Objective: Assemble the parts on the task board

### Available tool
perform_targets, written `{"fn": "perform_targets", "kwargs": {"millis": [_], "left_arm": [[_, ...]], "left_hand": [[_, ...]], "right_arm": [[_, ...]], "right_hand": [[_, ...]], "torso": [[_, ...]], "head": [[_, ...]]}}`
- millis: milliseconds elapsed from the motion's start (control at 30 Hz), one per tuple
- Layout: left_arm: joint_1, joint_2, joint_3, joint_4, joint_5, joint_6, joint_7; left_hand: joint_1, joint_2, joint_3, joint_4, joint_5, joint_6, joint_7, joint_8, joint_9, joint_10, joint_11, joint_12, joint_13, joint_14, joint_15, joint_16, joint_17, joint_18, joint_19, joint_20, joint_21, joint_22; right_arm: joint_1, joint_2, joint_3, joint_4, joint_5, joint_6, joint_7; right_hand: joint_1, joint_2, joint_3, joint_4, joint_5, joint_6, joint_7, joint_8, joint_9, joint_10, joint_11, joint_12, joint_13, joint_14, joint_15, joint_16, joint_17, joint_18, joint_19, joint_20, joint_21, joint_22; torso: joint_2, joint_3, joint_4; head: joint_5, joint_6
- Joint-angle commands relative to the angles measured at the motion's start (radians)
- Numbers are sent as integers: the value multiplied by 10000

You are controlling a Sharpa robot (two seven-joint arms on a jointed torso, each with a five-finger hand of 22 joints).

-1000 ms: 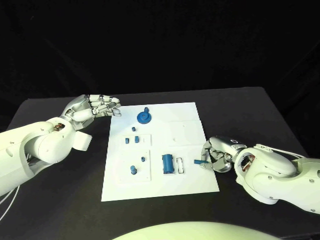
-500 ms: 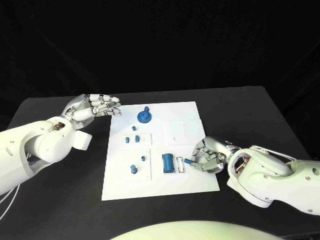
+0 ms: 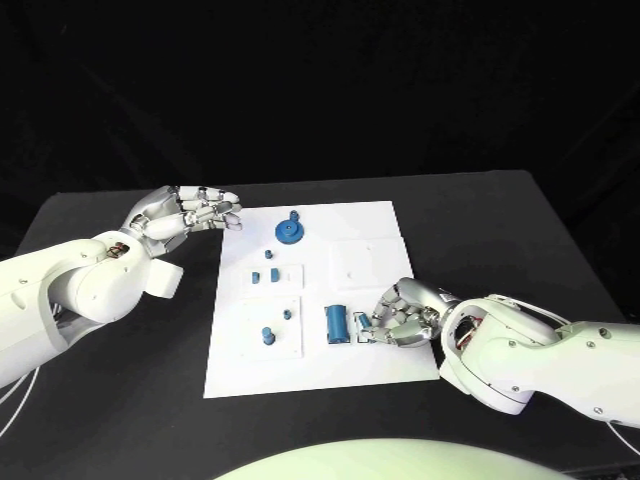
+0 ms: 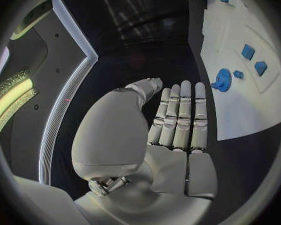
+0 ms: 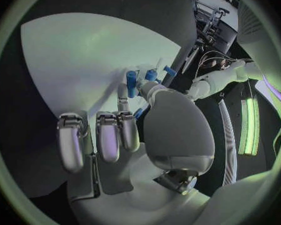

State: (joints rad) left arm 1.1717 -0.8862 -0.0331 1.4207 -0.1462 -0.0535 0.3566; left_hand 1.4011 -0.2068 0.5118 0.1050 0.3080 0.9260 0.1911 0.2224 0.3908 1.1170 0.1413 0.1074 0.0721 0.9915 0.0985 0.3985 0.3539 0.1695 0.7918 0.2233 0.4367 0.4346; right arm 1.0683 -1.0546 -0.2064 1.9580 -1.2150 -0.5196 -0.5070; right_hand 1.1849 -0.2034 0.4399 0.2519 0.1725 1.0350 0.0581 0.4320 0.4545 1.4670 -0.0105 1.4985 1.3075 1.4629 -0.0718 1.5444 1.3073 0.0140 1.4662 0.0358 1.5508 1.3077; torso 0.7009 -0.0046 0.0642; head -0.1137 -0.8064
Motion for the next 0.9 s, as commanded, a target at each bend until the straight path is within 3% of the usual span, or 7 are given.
{"fn": "perform_targets", "kwargs": {"millis": [33, 267, 733, 900], "left_arm": [[-9, 7, 6, 38, 32, 163, 43], [-9, 6, 6, 43, 31, 170, 32], [-9, 7, 6, 42, 31, 182, 12], [-9, 5, 6, 38, 31, 179, 7]], "left_hand": [[-72, -18, 13, 37, 17, -22, 50, -46, 10, 20, 47, -46, 9, 19, 68, -53, 14, 105, 53, 49, -37, -9], [-74, -15, 14, 43, 18, -26, 52, -50, 10, 14, 49, -53, 9, 16, 71, -67, 26, 105, 58, 51, -51, -18], [-88, -4, 13, 62, 20, -29, 57, -54, 11, 9, 55, -61, 9, 14, 76, -85, 43, 104, 64, 55, -71, -32], [-95, 2, 13, 72, 21, -30, 59, -56, 12, 8, 56, -64, 9, 14, 77, -94, 52, 104, 68, 57, -82, -39]], "right_arm": [[-24, 67, 1, -40, 400, 30, 92], [-28, 169, 2, -116, 415, 137, -32], [-28, 311, 4, -150, 415, 162, 9], [-27, 308, 5, -162, 410, 192, 12]], "right_hand": [[-145, 20, -63, 82, -16, 1, 52, -56, -30, 703, -14, 50, 2128, 949, -35, 46, 1952, -104, 998, -48, 17, 2583], [-413, 114, -289, 324, -12, 4, 61, -74, -11, 712, -5, 63, 2142, 949, -28, 48, 1957, -101, 994, -41, 4, 2579], [-461, 134, -337, 347, -11, 5, 60, -78, -7, 715, -4, 67, 2146, 948, -26, 47, 1953, -94, 985, -40, -30, 2570], [-891, 224, -667, 389, -31, 16, 69, -97, 10, 711, 5, 56, 2144, 947, -17, 47, 1955, -92, 983, -31, -37, 2568]], "torso": [[3, 1, -3], [0, 3, 2], [2, 1, 0], [-4, 0, -4]], "head": [[-6, -3], [-12, -1], [19, -12], [17, -7]]}}
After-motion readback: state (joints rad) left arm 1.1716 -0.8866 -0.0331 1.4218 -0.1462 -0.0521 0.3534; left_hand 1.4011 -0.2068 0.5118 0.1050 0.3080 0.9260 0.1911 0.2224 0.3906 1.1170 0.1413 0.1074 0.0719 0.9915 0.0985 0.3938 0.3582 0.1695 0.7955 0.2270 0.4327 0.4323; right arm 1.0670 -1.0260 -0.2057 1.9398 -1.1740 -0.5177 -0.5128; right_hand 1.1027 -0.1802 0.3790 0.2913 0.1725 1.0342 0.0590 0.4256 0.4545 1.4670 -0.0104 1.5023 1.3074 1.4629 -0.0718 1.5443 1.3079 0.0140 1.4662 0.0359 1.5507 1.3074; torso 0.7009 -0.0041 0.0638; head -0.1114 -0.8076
